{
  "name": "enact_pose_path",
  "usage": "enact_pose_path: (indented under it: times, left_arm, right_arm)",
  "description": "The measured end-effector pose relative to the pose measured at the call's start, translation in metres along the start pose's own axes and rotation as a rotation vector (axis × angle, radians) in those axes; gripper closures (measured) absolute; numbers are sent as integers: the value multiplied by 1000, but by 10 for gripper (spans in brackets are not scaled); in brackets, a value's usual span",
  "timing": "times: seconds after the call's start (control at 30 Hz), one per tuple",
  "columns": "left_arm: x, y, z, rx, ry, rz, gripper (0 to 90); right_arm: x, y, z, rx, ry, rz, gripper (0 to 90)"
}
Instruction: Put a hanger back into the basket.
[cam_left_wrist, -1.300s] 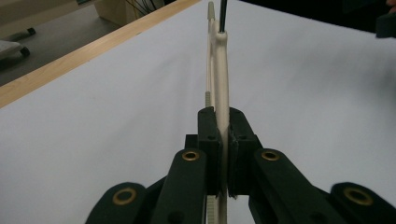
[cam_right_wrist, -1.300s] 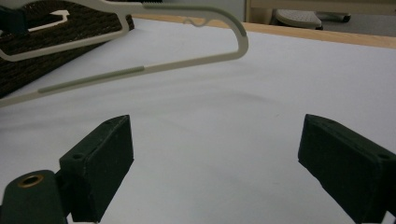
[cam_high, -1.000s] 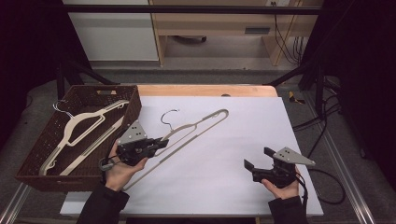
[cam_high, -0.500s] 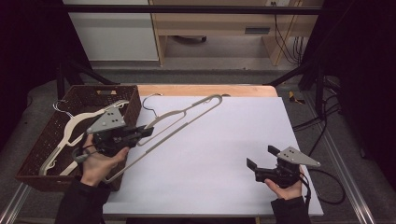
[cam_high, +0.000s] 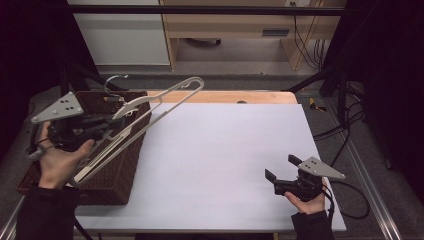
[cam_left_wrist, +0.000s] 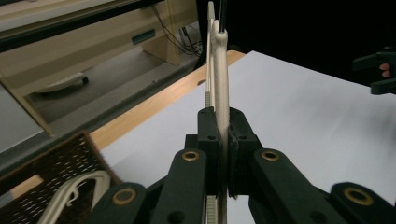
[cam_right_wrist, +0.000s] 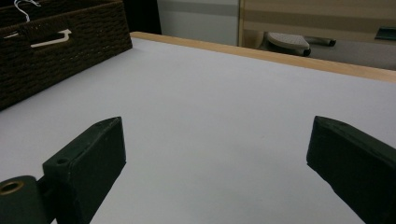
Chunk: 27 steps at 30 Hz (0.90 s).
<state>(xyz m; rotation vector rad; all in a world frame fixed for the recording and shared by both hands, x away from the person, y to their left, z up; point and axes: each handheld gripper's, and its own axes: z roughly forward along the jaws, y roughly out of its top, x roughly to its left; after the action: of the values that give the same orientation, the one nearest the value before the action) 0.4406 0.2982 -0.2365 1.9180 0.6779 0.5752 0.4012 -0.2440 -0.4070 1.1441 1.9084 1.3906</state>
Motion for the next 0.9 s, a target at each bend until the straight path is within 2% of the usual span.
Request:
enact_pose_path:
  times: [0.03, 0.07, 0.1, 0.13, 0.17, 0.27, 0.5, 0.53, 0.63, 0.67, 0.7, 0.73, 0.77, 0.8, 0.9]
  left_arm:
    - [5, -1, -4, -4, 3, -3, 862]
    - [16, -4, -11, -10, 21, 4, 862]
    - [16, -4, -11, -10, 21, 4, 862]
    - [26, -8, -16, 3, 37, 3, 862]
    - [26, -8, -16, 3, 37, 3, 862]
    - [40, -18, -21, 11, 52, -2, 862]
    - [72, -34, -22, 40, 86, -25, 862]
    - [79, -38, -20, 62, 90, -33, 862]
    - [86, -43, -18, 87, 95, -43, 861]
    - [94, -49, -17, 108, 95, -58, 861]
    - [94, -49, -17, 108, 95, -58, 861]
    - [102, -55, -17, 122, 93, -71, 861]
    - [102, -55, -17, 122, 93, -71, 861]
    - [109, -60, -18, 127, 100, -78, 861]
    - [117, -67, -21, 126, 110, -95, 861]
  right_arm:
    - [0, 0, 0, -1, 0, -1, 51]
    - [0, 0, 0, -2, 2, -1, 51]
    - [0, 0, 0, -2, 2, -1, 51]
    - [0, 0, 1, -1, 1, -5, 51]
    - [0, 0, 1, -1, 1, -5, 51]
    - [1, 0, 1, 3, -2, -3, 50]
    - [1, 0, 2, 3, 4, -15, 50]
    - [1, 0, 4, 8, 3, -15, 49]
    - [2, 0, 4, 10, 3, -15, 49]
    - [2, 0, 4, 9, 2, -16, 49]
    - [2, 0, 4, 9, 2, -16, 49]
    - [2, 0, 5, 8, 5, -15, 49]
    - [2, 0, 5, 8, 5, -15, 49]
    - [2, 0, 5, 8, 3, -17, 49]
    - [2, 0, 5, 10, 3, -14, 49]
